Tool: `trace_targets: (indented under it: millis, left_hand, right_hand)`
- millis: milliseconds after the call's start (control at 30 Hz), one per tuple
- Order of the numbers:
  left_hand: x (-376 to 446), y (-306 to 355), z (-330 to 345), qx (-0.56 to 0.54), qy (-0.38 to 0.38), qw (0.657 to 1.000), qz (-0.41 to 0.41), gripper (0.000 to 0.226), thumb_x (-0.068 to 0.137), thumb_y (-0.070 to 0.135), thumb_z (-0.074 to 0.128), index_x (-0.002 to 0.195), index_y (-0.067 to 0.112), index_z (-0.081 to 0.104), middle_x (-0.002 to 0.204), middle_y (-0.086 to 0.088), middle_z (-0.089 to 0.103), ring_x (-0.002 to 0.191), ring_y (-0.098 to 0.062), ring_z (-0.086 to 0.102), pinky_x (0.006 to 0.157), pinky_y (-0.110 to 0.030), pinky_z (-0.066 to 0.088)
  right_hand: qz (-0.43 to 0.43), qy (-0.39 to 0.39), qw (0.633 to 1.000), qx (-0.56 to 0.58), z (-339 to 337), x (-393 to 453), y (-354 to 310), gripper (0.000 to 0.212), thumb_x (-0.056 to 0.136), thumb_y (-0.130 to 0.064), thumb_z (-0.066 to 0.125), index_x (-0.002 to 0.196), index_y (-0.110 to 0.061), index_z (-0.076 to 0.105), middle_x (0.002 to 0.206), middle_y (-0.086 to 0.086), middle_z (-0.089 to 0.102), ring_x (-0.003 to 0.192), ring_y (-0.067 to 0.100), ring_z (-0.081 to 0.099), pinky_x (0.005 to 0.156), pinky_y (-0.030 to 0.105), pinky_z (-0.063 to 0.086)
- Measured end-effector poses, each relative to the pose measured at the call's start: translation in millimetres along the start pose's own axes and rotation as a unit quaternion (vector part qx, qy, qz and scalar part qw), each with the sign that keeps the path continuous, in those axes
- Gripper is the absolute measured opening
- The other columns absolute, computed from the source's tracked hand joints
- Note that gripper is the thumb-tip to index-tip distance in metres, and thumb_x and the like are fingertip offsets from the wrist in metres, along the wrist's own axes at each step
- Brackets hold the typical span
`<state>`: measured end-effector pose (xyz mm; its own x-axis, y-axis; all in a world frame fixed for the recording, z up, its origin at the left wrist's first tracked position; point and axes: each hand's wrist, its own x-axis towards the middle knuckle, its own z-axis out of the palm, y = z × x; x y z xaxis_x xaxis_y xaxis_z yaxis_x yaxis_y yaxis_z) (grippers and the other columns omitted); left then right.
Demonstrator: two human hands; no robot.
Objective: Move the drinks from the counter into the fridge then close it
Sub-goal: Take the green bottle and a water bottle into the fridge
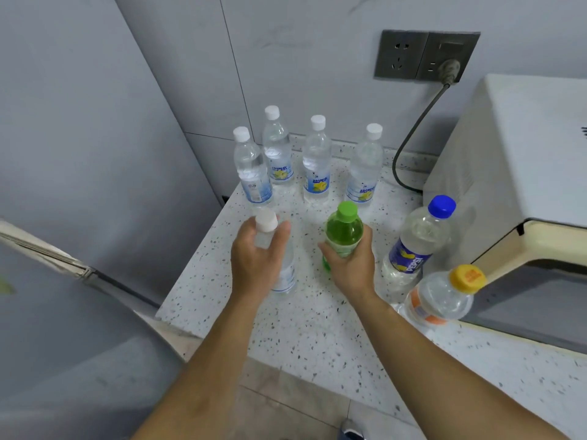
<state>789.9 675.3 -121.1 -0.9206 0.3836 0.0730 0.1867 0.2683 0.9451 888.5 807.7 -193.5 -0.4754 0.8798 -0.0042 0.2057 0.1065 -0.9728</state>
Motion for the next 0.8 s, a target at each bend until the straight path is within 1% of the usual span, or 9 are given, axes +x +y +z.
trace_targets:
  millis: [133,267,367,467,500,600,700,733,800]
  left_hand:
    - [-23,-30,-1,0.053,-0.067,0.995,-0.046,0.064,0.059,0.067,0.076,0.105,0.064,0.032,0.103,0.034,0.052,0.092,0.005,0.051,0.069,-0.012,0.037]
    - [-38,-51,1,0.019,-0.071,0.991,-0.111,0.078,0.056,0.060,0.081,0.118,0.052,0.034,0.103,0.032,0.048,0.091,0.007,0.053,0.064,-0.010,0.038]
    - [-47,-57,-5,-0.007,-0.049,0.993,-0.111,0.077,0.058,0.062,0.080,0.112,0.053,0.026,0.104,0.029,0.045,0.090,0.016,0.052,0.061,-0.003,0.038]
    - [-57,-67,-14,-0.038,-0.052,0.988,-0.138,0.094,0.059,0.061,0.081,0.135,0.034,0.032,0.124,0.013,0.054,0.109,-0.005,0.056,0.086,-0.021,0.049]
    - [-64,-69,-18,-0.068,-0.051,0.985,-0.150,0.093,0.059,0.060,0.082,0.136,0.028,0.039,0.124,0.013,0.060,0.110,-0.008,0.059,0.089,-0.025,0.052]
    - [-98,-73,-31,-0.177,-0.049,0.966,-0.182,0.062,0.061,0.061,0.081,0.114,0.035,0.062,0.104,0.018,0.073,0.099,-0.003,0.069,0.075,-0.020,0.058]
    - [-140,-82,-48,-0.286,-0.068,0.915,-0.275,0.069,0.067,0.056,0.080,0.121,0.018,0.064,0.114,-0.004,0.073,0.106,-0.024,0.070,0.090,-0.050,0.056]
    - [-152,-84,-54,-0.305,-0.070,0.902,-0.297,0.071,0.066,0.054,0.080,0.122,0.014,0.063,0.115,-0.010,0.072,0.106,-0.029,0.070,0.091,-0.055,0.055]
    - [-177,-83,-70,-0.330,-0.061,0.881,-0.332,0.074,0.063,0.053,0.079,0.122,0.011,0.063,0.115,-0.018,0.071,0.101,-0.032,0.071,0.080,-0.050,0.059]
  right_hand:
    - [-0.004,-0.014,1.000,-0.011,-4,-12,-2,0.062,0.072,-0.039,0.084,0.117,-0.041,0.041,0.103,-0.022,0.062,0.095,0.000,0.061,0.082,0.030,0.050]
    - [-0.009,-0.039,0.999,-0.021,-16,-40,0,0.060,0.073,-0.039,0.084,0.114,-0.045,0.040,0.100,-0.035,0.059,0.091,-0.011,0.059,0.072,0.010,0.043]
    - [-0.011,-0.038,0.999,-0.025,-26,-64,2,0.062,0.075,-0.037,0.084,0.120,-0.037,0.042,0.100,-0.035,0.059,0.092,-0.009,0.059,0.074,0.009,0.043]
    - [-0.018,-0.030,0.999,-0.020,-32,-89,6,0.064,0.075,-0.036,0.085,0.124,-0.034,0.043,0.104,-0.033,0.059,0.097,-0.008,0.059,0.076,0.003,0.043]
    - [-0.023,-0.027,0.999,-0.020,-34,-97,8,0.064,0.075,-0.036,0.085,0.124,-0.033,0.044,0.105,-0.030,0.060,0.098,-0.008,0.059,0.077,0.002,0.042]
    - [-0.022,-0.035,0.999,-0.016,-40,-118,12,0.062,0.075,-0.030,0.086,0.121,-0.035,0.043,0.108,-0.018,0.061,0.097,-0.007,0.060,0.081,0.007,0.045]
    - [-0.022,-0.038,0.999,0.001,-48,-134,9,0.058,0.076,-0.031,0.085,0.120,-0.027,0.048,0.107,-0.012,0.063,0.095,-0.007,0.061,0.081,0.009,0.048]
    - [-0.015,-0.040,0.999,0.025,-51,-138,9,0.056,0.077,-0.033,0.084,0.121,-0.023,0.051,0.108,-0.008,0.065,0.097,-0.003,0.063,0.083,0.014,0.052]
    - [0.013,-0.052,0.995,0.088,-56,-146,7,0.051,0.080,-0.039,0.080,0.121,-0.018,0.057,0.109,0.000,0.070,0.101,0.011,0.068,0.089,0.035,0.058]
